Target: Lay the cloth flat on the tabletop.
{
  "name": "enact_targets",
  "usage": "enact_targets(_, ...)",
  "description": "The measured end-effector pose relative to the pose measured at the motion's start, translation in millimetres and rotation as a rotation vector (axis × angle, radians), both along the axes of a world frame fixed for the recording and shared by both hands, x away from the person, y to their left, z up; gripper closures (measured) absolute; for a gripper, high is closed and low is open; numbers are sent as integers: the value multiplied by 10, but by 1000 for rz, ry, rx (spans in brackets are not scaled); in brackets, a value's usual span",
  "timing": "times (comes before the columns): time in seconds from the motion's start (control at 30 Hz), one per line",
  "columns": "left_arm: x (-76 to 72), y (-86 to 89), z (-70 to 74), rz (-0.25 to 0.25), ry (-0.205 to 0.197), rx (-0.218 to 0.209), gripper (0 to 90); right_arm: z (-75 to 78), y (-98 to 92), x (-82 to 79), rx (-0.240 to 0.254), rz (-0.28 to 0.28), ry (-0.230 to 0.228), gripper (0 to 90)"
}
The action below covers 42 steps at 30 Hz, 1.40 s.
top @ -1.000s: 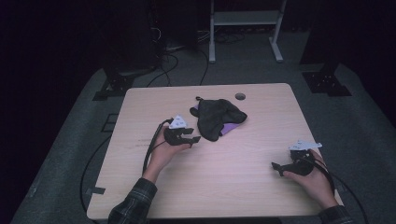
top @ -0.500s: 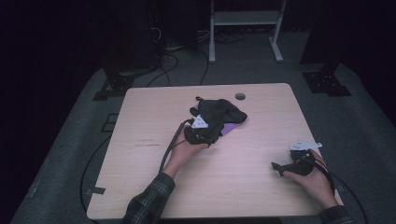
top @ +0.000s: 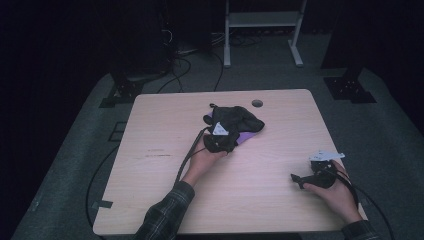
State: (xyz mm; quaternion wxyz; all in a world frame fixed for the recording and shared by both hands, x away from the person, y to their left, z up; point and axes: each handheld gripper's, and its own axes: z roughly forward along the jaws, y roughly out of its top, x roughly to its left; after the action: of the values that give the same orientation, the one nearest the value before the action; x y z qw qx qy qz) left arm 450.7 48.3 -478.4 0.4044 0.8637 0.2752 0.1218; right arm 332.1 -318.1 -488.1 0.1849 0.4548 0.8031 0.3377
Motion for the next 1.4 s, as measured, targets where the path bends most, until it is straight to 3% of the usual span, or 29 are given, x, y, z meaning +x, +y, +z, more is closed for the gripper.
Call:
enact_targets(0.13,7,43,18,34,28,-26,802,0,0,0,0,0,0,0)
enact_targets(0.2,-13,71,41,37,39,-48,837,0,0,0,0,0,0,0)
enact_targets(0.53,-179,308,381,35,17,-133,848,0,0,0,0,0,0,0)
enact_targets(0.7,-276,446,485,36,21,-161,848,0,0,0,0,0,0,0)
enact_targets(1.2,-657,734,763,13,-13,-214,849,1,-2,-1,0,-3,-1,0)
enact_targets(1.33,-748,802,825,13,-22,-237,851,14,-15,-10,9,0,-11,85)
enact_targets(1.4,-785,833,860,13,-27,-249,851,38,-27,-18,16,2,-17,205)
